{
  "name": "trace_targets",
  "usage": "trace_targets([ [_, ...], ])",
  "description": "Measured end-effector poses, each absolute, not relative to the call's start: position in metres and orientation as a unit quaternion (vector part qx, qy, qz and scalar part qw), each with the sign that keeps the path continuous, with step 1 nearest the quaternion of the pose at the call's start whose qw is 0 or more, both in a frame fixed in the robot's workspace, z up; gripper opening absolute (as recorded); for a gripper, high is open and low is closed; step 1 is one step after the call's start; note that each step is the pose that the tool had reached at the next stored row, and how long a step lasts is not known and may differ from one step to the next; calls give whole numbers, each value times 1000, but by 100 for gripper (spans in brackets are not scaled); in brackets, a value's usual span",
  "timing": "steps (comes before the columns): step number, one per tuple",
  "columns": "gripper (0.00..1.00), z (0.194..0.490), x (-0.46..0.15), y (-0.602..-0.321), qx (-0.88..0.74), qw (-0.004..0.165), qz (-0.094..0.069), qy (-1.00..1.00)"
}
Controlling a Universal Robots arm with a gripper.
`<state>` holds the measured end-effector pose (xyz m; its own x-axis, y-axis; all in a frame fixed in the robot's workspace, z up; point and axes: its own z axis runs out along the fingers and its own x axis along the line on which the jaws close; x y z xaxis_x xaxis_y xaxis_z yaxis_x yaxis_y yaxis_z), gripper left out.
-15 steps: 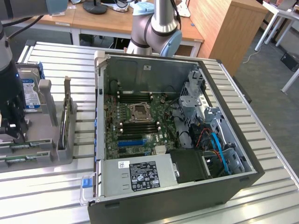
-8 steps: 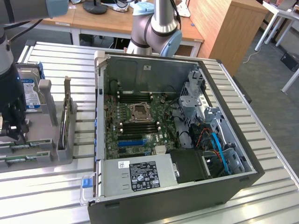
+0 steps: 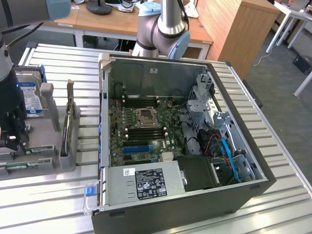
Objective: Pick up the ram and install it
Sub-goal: 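Pick up the ram and move it above insertion slot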
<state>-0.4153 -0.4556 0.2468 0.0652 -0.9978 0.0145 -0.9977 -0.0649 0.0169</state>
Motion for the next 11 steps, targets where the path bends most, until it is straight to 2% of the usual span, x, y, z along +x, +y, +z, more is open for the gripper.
trace_targets([
  [11,37,236,-415,-456,730,10,-1,-684],
])
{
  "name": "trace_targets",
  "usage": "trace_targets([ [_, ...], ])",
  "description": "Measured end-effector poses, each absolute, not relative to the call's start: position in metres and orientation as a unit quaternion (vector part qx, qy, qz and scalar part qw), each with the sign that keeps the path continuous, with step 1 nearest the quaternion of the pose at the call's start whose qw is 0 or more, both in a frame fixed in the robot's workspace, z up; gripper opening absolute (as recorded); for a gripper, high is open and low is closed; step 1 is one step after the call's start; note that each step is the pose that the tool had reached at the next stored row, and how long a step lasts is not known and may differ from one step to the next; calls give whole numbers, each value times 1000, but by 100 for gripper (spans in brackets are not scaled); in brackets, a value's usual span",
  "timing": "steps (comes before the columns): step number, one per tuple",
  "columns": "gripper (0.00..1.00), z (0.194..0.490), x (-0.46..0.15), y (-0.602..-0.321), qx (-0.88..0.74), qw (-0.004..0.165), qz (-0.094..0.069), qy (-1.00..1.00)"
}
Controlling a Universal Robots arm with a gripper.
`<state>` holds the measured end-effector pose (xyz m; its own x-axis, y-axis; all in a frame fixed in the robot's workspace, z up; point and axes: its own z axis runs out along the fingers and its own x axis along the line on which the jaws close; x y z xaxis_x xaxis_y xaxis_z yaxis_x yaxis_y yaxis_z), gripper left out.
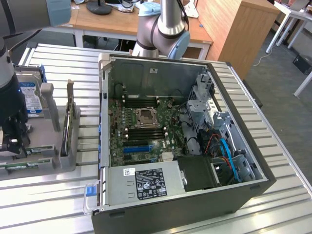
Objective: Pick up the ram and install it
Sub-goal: 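Pick up the ram and move it above insertion slot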
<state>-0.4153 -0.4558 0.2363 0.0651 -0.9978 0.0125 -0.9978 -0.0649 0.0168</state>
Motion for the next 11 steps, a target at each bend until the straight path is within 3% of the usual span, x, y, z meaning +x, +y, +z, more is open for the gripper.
trace_targets([
  [11,37,228,-415,-456,730,10,-2,-684],
])
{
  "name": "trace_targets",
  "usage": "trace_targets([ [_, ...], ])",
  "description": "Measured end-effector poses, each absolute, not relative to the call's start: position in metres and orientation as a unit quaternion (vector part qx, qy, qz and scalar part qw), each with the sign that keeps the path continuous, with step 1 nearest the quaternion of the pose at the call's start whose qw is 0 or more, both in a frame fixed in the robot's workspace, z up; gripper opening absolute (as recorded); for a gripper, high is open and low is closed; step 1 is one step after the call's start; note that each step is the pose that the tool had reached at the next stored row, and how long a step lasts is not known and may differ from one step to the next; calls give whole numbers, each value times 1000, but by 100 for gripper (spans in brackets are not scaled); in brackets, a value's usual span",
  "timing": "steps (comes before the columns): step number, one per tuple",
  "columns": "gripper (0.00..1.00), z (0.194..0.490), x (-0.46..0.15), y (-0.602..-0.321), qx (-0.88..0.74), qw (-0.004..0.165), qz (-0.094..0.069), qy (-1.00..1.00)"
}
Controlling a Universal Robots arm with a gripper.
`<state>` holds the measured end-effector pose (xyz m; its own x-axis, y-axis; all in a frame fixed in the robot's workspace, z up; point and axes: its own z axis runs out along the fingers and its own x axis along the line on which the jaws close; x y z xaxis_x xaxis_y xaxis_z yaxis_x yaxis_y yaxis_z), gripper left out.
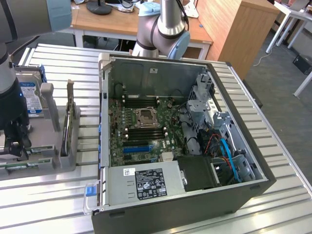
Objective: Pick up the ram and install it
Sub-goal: 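Pick up the ram and move it above insertion slot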
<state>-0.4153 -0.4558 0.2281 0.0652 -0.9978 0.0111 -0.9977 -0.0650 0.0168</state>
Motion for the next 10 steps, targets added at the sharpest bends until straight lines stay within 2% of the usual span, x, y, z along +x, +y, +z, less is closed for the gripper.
trace_targets([
  [10,37,215,-415,-456,730,10,-2,-684],
])
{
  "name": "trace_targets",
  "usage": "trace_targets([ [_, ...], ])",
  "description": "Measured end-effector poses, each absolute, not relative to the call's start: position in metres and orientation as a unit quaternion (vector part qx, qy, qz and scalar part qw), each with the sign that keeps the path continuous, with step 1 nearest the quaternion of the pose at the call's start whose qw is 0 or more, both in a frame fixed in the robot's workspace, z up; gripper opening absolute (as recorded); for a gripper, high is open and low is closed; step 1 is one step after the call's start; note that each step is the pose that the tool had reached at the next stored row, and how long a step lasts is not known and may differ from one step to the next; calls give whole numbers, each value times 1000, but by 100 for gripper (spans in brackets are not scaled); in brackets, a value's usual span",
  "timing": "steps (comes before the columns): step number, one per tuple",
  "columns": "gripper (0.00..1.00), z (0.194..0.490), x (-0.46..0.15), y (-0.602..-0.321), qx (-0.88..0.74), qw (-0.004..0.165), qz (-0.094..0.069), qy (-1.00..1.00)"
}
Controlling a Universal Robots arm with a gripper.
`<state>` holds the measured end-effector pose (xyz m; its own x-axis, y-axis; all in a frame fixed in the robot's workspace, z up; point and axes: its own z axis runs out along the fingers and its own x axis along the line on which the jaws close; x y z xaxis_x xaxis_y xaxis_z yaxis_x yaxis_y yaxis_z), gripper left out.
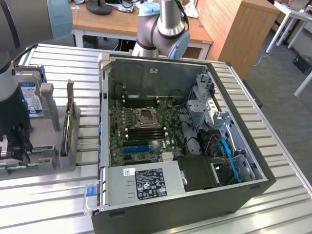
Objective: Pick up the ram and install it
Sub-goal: 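Pick up the ram and move it above insertion slot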
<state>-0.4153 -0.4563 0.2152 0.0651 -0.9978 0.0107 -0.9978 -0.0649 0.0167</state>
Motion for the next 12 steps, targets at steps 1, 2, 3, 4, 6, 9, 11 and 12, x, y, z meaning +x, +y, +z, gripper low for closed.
trace_targets([
  [1,37,215,-415,-456,730,10,-2,-684],
  [2,37,214,-415,-456,730,10,-2,-684],
  [3,37,214,-415,-456,730,10,-2,-684],
  [4,37,214,-415,-457,730,10,-2,-684],
  [6,37,214,-415,-458,730,10,-2,-684],
  [9,37,214,-415,-459,730,10,-2,-684],
  [11,37,211,-415,-459,730,10,-2,-684],
  [12,37,210,-415,-459,730,10,-2,-684],
])
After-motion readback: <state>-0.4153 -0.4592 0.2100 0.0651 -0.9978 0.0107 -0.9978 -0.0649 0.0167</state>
